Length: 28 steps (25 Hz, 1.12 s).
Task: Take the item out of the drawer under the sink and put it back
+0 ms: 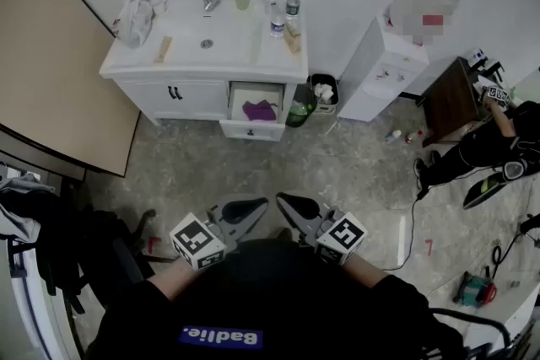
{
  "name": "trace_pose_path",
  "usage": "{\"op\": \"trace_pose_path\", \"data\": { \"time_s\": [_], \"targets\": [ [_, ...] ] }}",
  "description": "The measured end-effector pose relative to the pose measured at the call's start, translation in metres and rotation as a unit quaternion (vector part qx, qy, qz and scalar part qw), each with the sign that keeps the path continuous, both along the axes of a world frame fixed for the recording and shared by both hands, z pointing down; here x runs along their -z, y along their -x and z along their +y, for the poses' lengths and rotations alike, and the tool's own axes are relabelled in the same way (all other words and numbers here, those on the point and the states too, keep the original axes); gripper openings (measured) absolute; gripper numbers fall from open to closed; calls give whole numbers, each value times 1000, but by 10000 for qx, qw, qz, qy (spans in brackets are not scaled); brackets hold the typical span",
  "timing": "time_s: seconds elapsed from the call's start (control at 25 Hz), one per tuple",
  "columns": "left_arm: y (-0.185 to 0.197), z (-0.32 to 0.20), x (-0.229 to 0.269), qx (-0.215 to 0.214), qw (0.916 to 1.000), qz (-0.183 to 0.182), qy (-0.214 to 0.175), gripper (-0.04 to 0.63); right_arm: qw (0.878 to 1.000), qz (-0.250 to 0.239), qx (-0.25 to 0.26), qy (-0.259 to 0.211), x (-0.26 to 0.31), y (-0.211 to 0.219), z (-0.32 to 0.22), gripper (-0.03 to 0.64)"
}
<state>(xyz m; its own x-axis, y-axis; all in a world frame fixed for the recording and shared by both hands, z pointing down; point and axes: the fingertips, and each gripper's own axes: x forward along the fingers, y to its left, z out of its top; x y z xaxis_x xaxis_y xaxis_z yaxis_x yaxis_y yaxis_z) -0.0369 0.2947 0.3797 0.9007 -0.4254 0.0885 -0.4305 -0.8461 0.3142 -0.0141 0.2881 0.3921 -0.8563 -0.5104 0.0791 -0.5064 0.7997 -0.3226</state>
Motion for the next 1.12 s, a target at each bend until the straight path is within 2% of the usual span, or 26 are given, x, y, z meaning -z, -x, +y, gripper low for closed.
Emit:
{"op": "trace_pose_path", "data": {
  "time_s": [0.52, 1.12],
  "targets": [
    [-1, -4, 8, 149, 9999, 26, 3, 5, 9999, -33, 131, 46, 1, 0, -4, 2],
    [-27, -14, 3, 523, 9986, 14, 26, 5, 9995, -119, 272, 147, -5, -35, -19, 2]
  ]
}}
